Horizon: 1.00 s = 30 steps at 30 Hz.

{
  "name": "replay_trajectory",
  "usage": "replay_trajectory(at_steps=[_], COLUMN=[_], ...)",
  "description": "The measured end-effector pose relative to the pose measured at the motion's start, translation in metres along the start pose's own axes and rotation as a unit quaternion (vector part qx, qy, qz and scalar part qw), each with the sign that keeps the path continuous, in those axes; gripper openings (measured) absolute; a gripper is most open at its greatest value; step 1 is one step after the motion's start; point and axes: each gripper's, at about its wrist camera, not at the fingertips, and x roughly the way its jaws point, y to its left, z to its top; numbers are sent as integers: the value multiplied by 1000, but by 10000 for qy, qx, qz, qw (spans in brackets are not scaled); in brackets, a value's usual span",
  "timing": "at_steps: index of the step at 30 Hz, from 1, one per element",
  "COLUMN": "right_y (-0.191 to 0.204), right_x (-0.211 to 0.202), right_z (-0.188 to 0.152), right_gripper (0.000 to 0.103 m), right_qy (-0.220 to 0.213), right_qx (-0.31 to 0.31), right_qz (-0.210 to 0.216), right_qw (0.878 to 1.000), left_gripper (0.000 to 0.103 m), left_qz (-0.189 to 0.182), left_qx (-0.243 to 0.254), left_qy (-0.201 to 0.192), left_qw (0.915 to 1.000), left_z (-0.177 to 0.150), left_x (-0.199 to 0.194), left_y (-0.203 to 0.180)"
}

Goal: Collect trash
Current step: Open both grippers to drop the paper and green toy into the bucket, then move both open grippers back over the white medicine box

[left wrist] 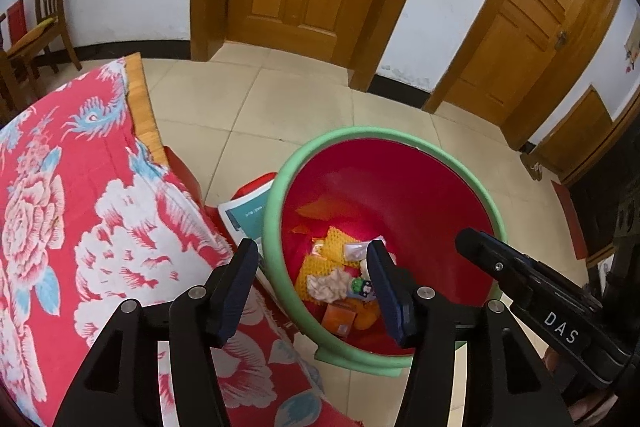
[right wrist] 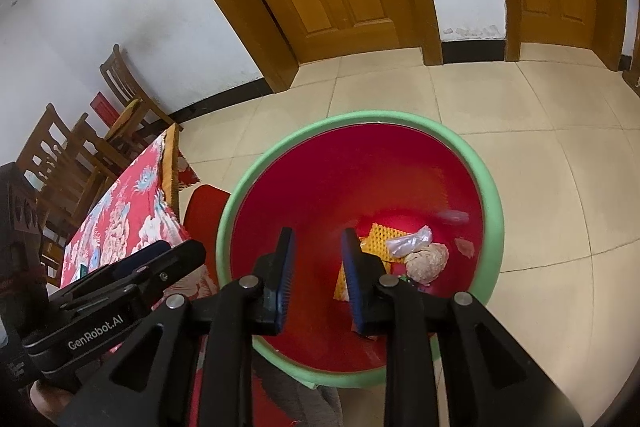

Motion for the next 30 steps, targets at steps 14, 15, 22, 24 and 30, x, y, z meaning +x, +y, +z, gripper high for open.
replay_trajectory(at_steps=[14,15,22,24,30], right_y=[40,44,74,81,109], right_x=[-17,-17,-21,-22,-22], right_z=[-4,-5,-10,-12,-20], right_gripper=[37,37,41,42,45], right_qy=[-105,-107,-112,-112,-81], right_qx=[-342,-377,-596,-663,-885], right_qz=[258,281,402,451,590], right_qw=[9990,9988,9973,9967,9943], left_gripper=[58,58,58,58,58], left_qz=[242,260,431,498,778], left_qx=[-310,-341,-566,-601,-835], left_qy=[-352,-376,-583,-634,-757], left_qw=[9986,9984,9958,9949,9906], left_z=[-9,-10,-18,-21,-32], left_x=[-43,-47,-71,-77,-100], left_y=[42,46,74,81,116])
